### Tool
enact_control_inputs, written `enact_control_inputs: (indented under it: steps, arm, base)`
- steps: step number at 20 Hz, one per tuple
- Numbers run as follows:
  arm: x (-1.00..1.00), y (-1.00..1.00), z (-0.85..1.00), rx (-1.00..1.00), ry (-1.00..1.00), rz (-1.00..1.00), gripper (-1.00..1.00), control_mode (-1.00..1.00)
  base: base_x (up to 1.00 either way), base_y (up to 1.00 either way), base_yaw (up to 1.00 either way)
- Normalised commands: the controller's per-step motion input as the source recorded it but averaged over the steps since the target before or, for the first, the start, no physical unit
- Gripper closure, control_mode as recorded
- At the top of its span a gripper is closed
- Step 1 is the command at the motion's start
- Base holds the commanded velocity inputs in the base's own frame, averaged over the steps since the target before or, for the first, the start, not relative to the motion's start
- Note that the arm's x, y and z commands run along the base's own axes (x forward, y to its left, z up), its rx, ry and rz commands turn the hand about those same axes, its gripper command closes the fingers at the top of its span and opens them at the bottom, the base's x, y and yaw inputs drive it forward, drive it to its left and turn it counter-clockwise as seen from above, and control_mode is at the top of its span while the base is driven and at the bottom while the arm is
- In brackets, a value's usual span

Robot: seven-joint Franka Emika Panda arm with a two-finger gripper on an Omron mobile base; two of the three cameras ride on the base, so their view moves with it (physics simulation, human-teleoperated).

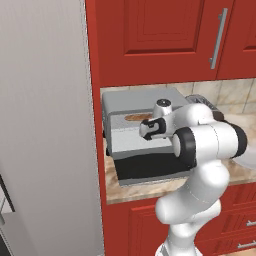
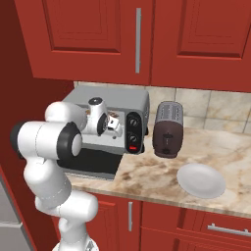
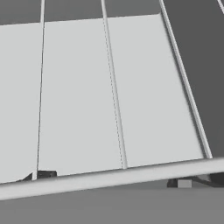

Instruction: Pull the toaster oven rack outwards. Pick up the baguette from the plate and place it on the toaster oven rack. Close the toaster oven door fully and set the temperature to the lowest setting.

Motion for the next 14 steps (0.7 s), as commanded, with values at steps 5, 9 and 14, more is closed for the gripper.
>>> enact_control_inputs:
  steps: [5,9,14]
  arm:
    - [0.18,0.00,-0.04,0.00,0.00,0.00,-1.00,-1.00]
    - [0.00,0.00,0.00,-0.01,0.00,0.00,-1.00,-1.00]
    - [-0.22,0.00,0.01,-0.04,0.05,-0.02,-1.00,-1.00]
  base:
    - [0.00,0.00,0.00]
    - [0.00,0.00,0.00]
    - [0.00,0.00,0.00]
